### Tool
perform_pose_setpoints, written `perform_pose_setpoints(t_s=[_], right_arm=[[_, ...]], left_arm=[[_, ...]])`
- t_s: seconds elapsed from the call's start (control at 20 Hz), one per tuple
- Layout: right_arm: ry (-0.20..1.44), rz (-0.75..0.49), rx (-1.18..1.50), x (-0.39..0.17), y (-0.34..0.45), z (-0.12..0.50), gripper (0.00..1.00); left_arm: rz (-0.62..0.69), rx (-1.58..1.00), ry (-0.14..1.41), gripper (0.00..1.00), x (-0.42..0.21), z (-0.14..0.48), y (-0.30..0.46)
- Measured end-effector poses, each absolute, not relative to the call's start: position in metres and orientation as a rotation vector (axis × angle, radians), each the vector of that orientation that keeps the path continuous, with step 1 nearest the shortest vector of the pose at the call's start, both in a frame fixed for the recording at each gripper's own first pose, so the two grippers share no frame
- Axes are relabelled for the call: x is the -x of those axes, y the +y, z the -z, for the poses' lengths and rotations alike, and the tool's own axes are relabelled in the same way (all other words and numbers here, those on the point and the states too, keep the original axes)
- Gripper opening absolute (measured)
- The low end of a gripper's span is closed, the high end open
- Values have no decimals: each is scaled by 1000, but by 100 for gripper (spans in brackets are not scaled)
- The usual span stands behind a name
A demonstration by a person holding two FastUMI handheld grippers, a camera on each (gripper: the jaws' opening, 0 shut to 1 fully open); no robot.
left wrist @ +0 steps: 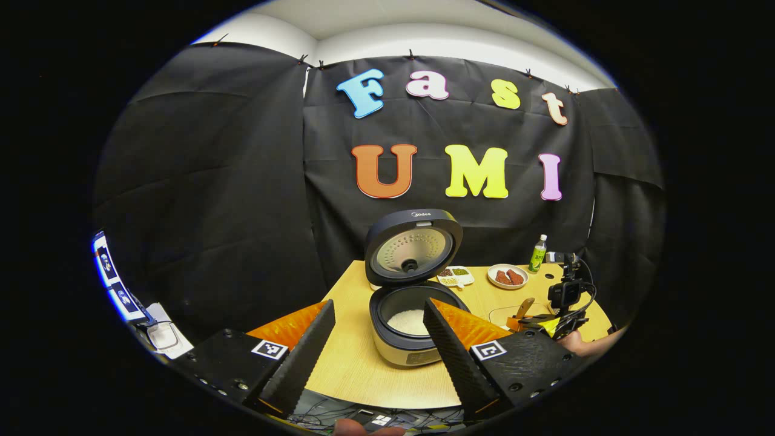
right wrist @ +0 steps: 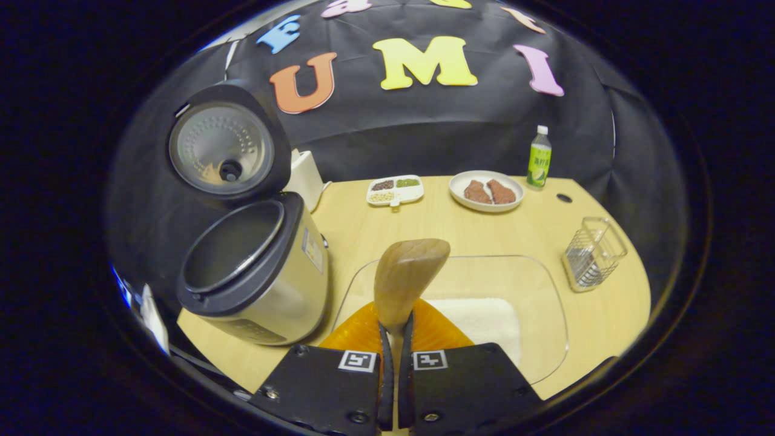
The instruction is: Close the left gripper, press the button to open the rice cooker; take a wooden spoon from the chopstick holder with the right hand, scoop a spoonful of rice and pour it into the rice cooker, then put the wooden spoon back into the chopstick holder.
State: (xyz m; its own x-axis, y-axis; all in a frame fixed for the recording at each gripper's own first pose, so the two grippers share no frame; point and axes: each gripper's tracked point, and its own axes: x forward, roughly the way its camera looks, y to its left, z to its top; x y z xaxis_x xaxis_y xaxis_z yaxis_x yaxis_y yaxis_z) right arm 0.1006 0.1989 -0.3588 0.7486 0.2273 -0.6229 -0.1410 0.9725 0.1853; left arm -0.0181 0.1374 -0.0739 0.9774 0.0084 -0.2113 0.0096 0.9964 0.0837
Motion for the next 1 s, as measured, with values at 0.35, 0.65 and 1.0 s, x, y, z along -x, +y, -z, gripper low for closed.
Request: perform_pose_setpoints(t_s=[0.35,0.65,1.0], right_arm=[[756,-149,-607,-114,165,356,8],[711,-127,-709,-117,124,327,8],[648,-140,-829,-114,106,270,8]], left_arm=[[15,-85,229,94,17,74,115],[44,-68,222,95,9,68,91],[61,-52,193,94,7,66,77]])
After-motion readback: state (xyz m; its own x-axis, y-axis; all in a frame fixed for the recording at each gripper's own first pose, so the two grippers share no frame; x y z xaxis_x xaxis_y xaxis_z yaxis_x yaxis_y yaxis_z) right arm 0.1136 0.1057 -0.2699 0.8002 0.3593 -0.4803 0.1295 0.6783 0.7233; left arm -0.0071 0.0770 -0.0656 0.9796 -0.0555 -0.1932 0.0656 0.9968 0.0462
